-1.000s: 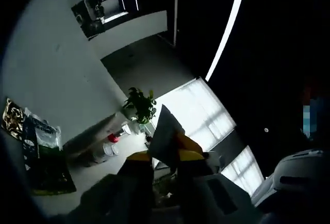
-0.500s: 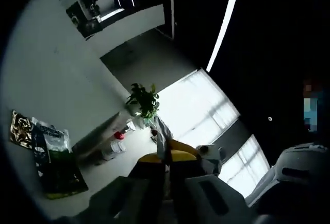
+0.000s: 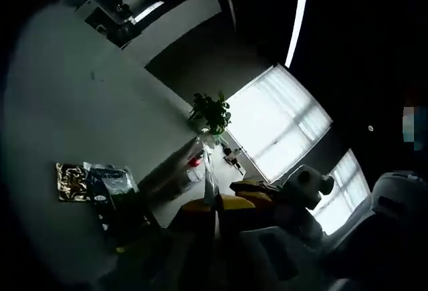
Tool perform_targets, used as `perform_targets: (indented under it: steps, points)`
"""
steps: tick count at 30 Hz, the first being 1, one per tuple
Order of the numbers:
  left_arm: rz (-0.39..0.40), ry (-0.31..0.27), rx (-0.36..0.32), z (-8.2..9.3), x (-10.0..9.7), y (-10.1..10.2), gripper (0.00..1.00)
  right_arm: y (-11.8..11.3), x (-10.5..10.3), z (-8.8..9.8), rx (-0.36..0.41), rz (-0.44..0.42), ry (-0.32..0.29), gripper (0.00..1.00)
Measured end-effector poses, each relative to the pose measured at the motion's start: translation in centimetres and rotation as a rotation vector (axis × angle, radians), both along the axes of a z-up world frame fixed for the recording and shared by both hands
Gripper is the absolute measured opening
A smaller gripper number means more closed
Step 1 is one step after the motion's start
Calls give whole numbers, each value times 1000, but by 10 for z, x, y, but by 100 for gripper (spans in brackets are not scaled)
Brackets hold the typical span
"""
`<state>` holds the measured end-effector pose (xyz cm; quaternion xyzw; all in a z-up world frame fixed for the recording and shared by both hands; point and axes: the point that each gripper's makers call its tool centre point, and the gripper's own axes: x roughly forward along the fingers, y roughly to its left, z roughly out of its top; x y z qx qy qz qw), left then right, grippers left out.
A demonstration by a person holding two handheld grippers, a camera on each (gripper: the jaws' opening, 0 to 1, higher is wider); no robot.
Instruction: Arrange the skincare products in the storage area until every visible bottle or jar stands upright without overlapping.
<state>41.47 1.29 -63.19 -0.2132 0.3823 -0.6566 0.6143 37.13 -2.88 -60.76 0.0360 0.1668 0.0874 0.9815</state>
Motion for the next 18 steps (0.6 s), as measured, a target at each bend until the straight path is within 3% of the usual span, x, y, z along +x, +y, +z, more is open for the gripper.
perform_targets:
  steps: [3, 4, 8, 15, 18]
  points:
    - [-10, -49, 74, -12, 9, 7, 0, 6, 5, 1, 20, 23, 1, 14]
    - [-35, -79, 53, -11, 9, 8, 0, 11, 4, -4, 11, 53, 32, 15]
    - [-116, -132, 138, -29, 4, 20, 0, 24, 6, -14, -5, 100, 70, 14]
    - [-151, -98, 233, -54, 0, 33, 0, 38, 10, -22, -30, 151, 106, 13]
    - [-169, -84, 284, -66, 12, 40, 0, 43, 14, -24, -41, 178, 114, 13]
